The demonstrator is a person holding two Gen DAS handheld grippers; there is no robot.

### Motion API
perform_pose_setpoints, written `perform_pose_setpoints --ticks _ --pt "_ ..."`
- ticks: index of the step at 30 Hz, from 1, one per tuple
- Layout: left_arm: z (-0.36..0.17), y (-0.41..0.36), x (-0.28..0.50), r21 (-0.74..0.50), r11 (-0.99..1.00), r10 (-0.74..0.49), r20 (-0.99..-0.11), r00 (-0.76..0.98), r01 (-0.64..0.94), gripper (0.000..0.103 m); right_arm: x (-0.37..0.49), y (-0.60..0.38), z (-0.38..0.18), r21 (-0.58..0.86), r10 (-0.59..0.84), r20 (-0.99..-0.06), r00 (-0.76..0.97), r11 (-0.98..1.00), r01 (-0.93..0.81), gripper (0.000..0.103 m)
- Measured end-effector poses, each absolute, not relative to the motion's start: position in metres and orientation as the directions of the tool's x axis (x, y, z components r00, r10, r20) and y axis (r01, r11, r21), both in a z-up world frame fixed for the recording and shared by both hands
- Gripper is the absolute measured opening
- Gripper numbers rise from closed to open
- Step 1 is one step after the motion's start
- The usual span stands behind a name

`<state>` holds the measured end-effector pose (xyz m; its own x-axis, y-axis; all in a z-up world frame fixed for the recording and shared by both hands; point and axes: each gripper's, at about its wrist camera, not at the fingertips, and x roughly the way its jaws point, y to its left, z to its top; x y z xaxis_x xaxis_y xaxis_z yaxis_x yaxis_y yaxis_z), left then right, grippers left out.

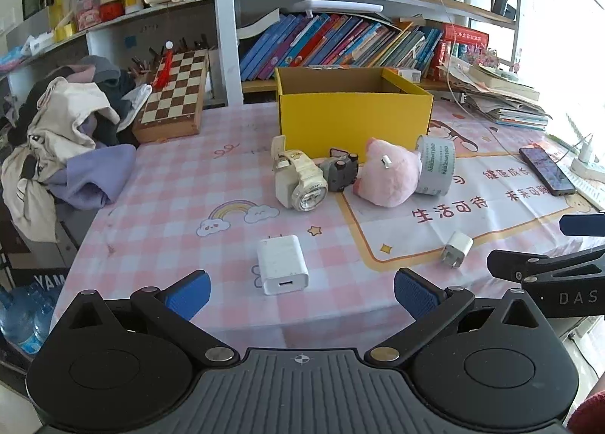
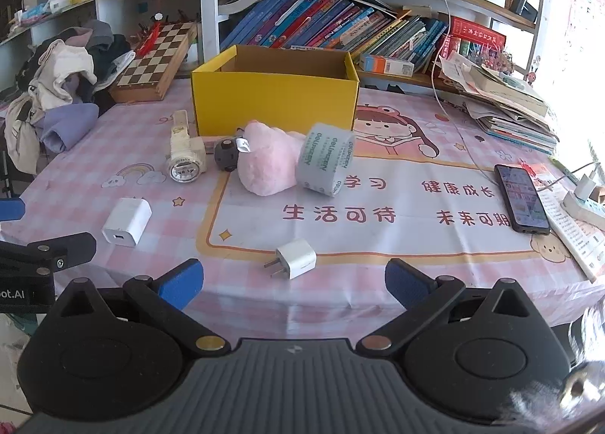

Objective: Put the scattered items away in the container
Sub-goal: 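Move both tools toward the white charger cube and small white plug adapter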

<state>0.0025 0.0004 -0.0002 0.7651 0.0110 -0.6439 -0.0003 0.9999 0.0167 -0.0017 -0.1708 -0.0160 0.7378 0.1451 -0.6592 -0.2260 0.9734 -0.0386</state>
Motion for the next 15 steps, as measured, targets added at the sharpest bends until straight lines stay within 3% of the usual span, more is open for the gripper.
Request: perform_pose_setpoints --ticks 15 --pt "-0.0033 -0.0055 0.0058 0.013 1.0 0.001 -0.663 0.749 0.01 0.103 0.0013 -0.1788 -0.0194 -0.022 0.145 -0.666 0.731 0.977 -0.213 0.103"
